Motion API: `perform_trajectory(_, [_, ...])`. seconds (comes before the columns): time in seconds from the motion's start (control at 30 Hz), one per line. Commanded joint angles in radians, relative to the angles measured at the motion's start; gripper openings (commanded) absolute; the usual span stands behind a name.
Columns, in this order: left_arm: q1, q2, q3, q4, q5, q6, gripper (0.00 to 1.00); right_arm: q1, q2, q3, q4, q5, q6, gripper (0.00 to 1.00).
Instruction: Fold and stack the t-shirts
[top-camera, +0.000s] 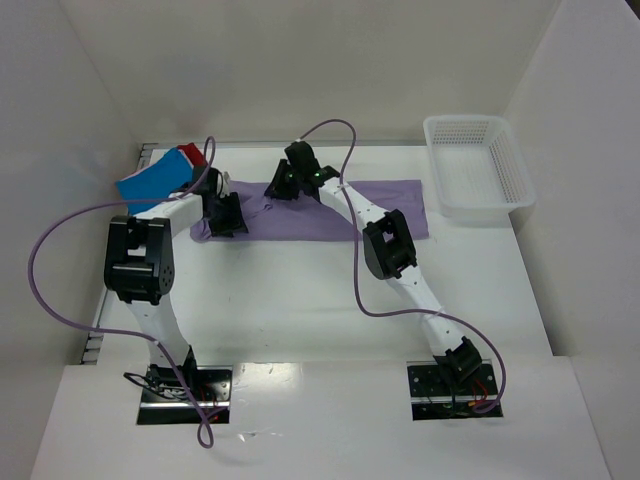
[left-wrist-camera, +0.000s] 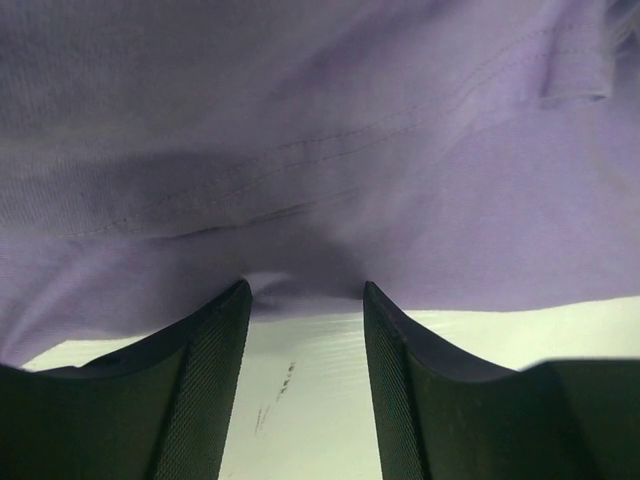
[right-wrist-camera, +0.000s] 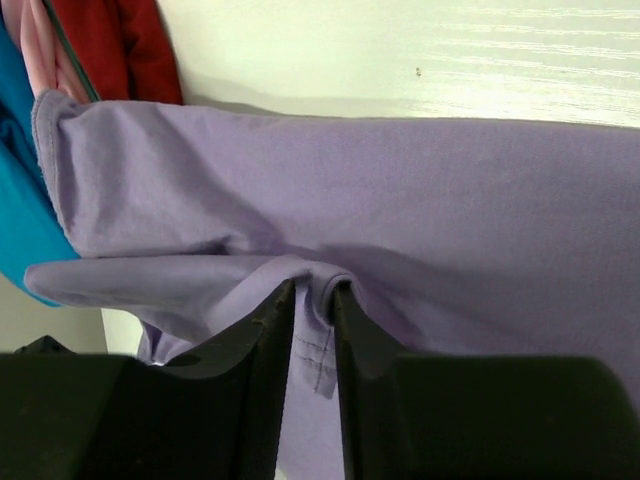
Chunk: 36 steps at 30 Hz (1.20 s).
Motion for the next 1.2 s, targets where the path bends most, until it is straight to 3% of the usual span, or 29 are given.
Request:
perform_trajectory(0.0, [-0.001,0.028,0.009,-0.019,-0.033,0.0,0.57,0.0,-0.046,0.053,-0.001,-0.029,-0.023,0.29])
perform_trajectory(0.2, [-0.001,0.057,0.009,-0.029,-0.051,-0.01,0.56,0.0,-0.078,0.053,-0.044,-0.066,-0.058,0.5])
perform_trajectory(0.33, [-0.001,0.066,0.009,-0.038,-0.071,-0.01,0.56,0.0,-0.149,0.042,-0.067,-0.023,-0.131,0.6])
perform_trajectory(0.43, [-0.001,0.066,0.009,-0.038,-0.081,-0.019,0.56,0.0,-0.198,0.032,-0.079,-0.023,-0.164,0.61])
perform_trajectory(0.7, [-0.001,0.075,0.0,-0.038,-0.081,-0.028,0.56,0.049,-0.184,-0.033,-0.088,-0.091,-0.164,0.6])
perform_trajectory(0.93, [-0.001,0.075,-0.009,-0.029,-0.071,-0.028,0.57,0.141,-0.155,-0.074,-0.148,0.09,-0.219,0.47])
perform_trajectory(1.17, [-0.001,0.075,-0.018,-0.029,-0.071,-0.028,0.57,0.163,-0.135,-0.149,-0.124,0.113,-0.208,0.46])
